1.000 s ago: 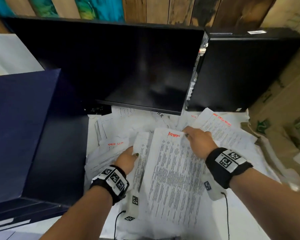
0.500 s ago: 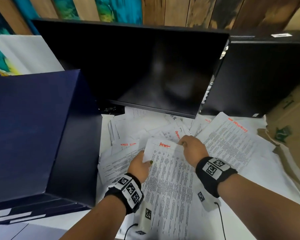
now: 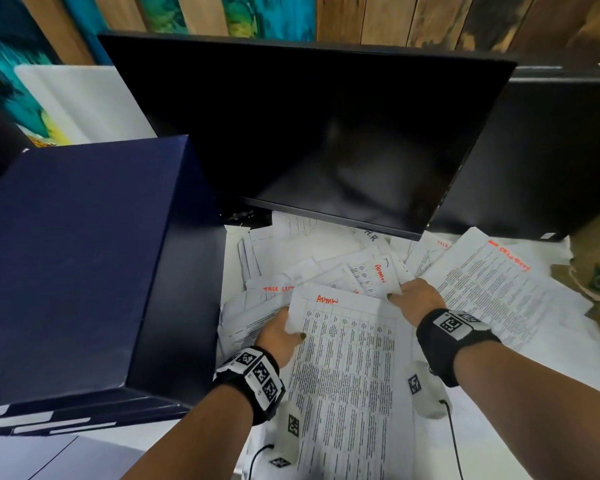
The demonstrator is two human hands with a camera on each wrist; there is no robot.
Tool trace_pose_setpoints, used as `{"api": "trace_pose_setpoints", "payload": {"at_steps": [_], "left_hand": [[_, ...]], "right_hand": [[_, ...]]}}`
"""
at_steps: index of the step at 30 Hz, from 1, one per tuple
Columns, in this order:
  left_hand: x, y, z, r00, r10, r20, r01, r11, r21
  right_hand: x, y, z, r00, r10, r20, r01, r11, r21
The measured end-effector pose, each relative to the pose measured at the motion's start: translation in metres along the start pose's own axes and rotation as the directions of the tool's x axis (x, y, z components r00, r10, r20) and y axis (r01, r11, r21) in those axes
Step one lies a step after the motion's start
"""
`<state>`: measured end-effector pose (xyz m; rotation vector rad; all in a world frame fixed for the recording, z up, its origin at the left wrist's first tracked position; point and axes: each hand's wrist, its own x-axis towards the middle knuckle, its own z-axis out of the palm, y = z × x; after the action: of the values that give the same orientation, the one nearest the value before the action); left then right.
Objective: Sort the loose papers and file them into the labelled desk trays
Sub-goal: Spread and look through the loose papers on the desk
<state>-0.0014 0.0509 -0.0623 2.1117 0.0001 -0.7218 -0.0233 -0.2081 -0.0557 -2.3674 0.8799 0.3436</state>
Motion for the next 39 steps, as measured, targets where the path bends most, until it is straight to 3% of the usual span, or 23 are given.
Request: {"api": "trace_pose_setpoints", "payload": {"at_steps": [11,18,20,22,26,28,30,32,34,39], "left_hand": [[0.008,-0.007,-0.007,0.992,0.021,0.124,-0.002,0.989,-0.150],[0.011,-0.003,-0.008,0.995,0.071,0.073,-0.062,0.990,-0.128],[0.010,-0.002,-0.008,0.996,0.066,0.061,-0.058,0.991,-0.120],[0.010,-0.002,-0.007,0.998,0.052,0.048,-0.045,0.990,-0.134],[0.008,-0.002,-0.005,0.999,0.031,0.012,-0.029,0.989,-0.147],[0.006,-0.001,-0.005,1.000,0.024,-0.010,-0.026,0.989,-0.145],[0.005,0.000,-0.005,0.999,0.030,-0.025,-0.033,0.990,-0.140],[0.004,0.001,-0.005,0.999,0.026,-0.038,-0.031,0.991,-0.128],[0.004,0.003,-0.004,0.999,0.011,-0.051,-0.017,0.994,-0.113],[0.008,0.006,-0.004,0.997,-0.030,-0.069,0.027,0.999,-0.048]], "right_hand": [[-0.010,-0.012,-0.003,0.989,-0.045,-0.140,0.033,0.996,-0.087],[-0.020,-0.018,-0.013,0.948,-0.243,-0.204,0.213,0.964,-0.156],[-0.022,-0.021,-0.017,0.918,-0.316,-0.241,0.283,0.946,-0.159],[-0.024,-0.023,-0.022,0.883,-0.402,-0.242,0.333,0.900,-0.282],[-0.028,-0.031,-0.032,0.799,-0.533,-0.277,0.330,0.775,-0.540],[-0.030,-0.036,-0.041,0.796,-0.534,-0.285,0.317,0.768,-0.556],[-0.034,-0.042,-0.051,0.776,-0.531,-0.340,0.339,0.807,-0.484],[-0.043,-0.053,-0.067,0.749,-0.440,-0.495,0.399,0.896,-0.194],[-0.057,-0.066,-0.088,0.724,-0.339,-0.600,0.444,0.896,0.029],[-0.095,-0.094,-0.151,0.532,-0.416,-0.737,0.530,0.843,-0.093]]}}
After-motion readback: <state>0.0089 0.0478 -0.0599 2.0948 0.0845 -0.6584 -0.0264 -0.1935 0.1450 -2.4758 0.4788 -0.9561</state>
